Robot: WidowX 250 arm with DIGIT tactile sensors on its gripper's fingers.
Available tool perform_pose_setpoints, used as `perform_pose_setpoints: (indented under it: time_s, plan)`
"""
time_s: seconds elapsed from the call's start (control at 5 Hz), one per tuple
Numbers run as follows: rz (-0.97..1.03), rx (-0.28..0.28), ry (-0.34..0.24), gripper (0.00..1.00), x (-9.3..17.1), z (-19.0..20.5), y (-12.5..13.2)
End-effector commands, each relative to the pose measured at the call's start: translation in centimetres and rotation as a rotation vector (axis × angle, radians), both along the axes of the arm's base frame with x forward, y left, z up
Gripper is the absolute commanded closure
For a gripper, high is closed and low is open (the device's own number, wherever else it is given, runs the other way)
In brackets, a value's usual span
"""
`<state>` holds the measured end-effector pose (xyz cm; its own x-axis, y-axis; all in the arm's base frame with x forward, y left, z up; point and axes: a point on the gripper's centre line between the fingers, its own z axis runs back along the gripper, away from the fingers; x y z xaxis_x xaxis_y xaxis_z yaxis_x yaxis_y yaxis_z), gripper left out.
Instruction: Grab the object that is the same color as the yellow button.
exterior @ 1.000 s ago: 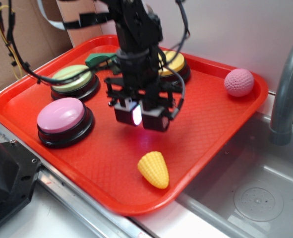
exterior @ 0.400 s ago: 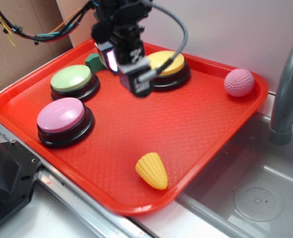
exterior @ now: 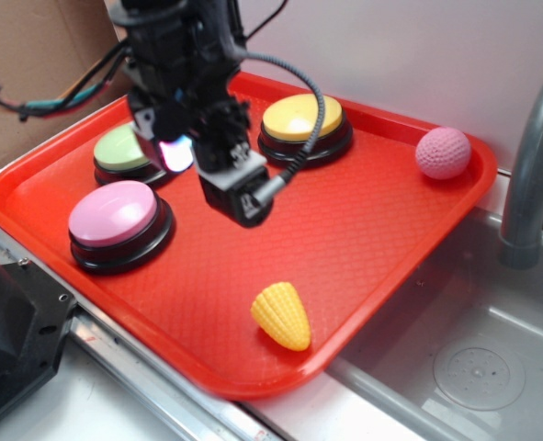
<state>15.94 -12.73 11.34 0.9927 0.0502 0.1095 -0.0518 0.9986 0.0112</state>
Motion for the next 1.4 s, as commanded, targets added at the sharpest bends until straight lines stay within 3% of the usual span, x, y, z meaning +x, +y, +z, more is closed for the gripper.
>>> perform_pose_setpoints:
  time_s: [0.0, 0.4, 0.6, 0.8, 1.0, 1.2]
  plan:
    - [0.078, -0.274, 0.094, 0.00, 1.0, -0.8, -0.5]
    - [0.078, -0.274, 0.094, 0.00, 1.0, -0.8, -0.5]
    - [0.037, -0.259, 0.050, 0.00, 1.2, -1.5, -1.9]
    - [-0.104, -0.180, 0.002, 0.00, 1.0, -2.6, -3.0]
    - [-0.175, -0.176, 0.020, 0.00, 0.6, -3.5, -2.8]
    - [-0.283, -0.125, 0.004, 0.00, 0.2, -4.5, -1.5]
